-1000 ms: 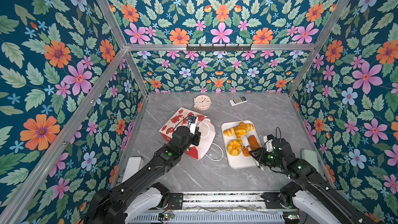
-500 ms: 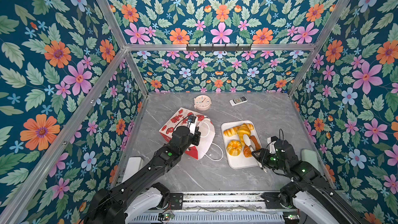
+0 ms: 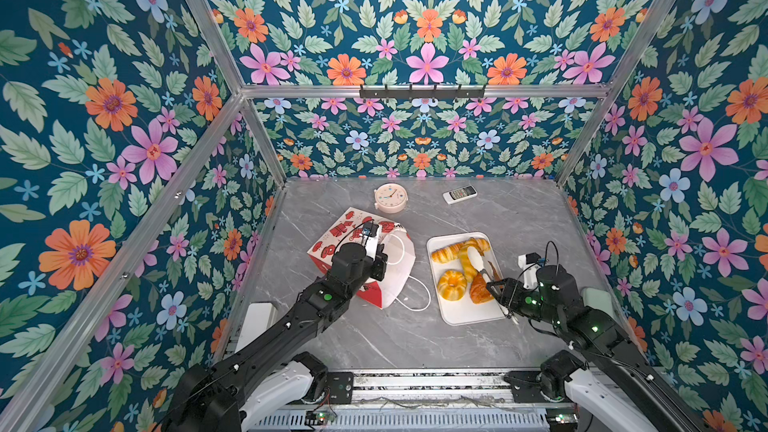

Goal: Take the fake bread out of the paper bag
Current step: 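Move the open tongs with the right gripper back into the bag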

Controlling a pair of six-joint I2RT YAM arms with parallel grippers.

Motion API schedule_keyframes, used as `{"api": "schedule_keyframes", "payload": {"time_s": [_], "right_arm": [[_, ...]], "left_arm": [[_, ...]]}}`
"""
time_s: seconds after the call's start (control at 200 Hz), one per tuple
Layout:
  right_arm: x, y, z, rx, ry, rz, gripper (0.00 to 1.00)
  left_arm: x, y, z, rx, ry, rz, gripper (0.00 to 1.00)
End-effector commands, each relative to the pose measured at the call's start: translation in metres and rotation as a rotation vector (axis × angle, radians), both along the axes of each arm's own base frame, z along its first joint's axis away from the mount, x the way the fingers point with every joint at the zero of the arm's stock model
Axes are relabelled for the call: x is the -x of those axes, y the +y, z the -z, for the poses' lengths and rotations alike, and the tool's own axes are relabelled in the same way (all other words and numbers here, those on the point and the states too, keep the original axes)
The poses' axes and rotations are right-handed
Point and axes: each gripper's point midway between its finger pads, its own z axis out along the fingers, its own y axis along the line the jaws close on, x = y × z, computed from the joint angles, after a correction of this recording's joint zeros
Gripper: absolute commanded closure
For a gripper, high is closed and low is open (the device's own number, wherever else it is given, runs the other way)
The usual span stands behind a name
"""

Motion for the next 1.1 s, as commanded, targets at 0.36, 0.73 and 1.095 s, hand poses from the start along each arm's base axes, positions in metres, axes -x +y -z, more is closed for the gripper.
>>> {"api": "schedule_keyframes", "payload": {"time_s": [0.36,0.73,1.095], "right_arm": [[0.022,0.149,-0.018,0.156,-0.182,-0.565,0.54],[-0.019,0.199,0.015,0.171,-0.107,-0.521,0.51],[-0.042,0.224,0.030,0.021,-0.051,-0.467,0.50]], "left_arm": [[0.005,-0.004,-0.023,-0.009,-0.010,0.047,0.98],[0.005,-0.007,-0.022,0.005,-0.002,0.059,0.97],[0.005,-0.011,-0.019,0.017,-0.002,0.072,0.97]]}}
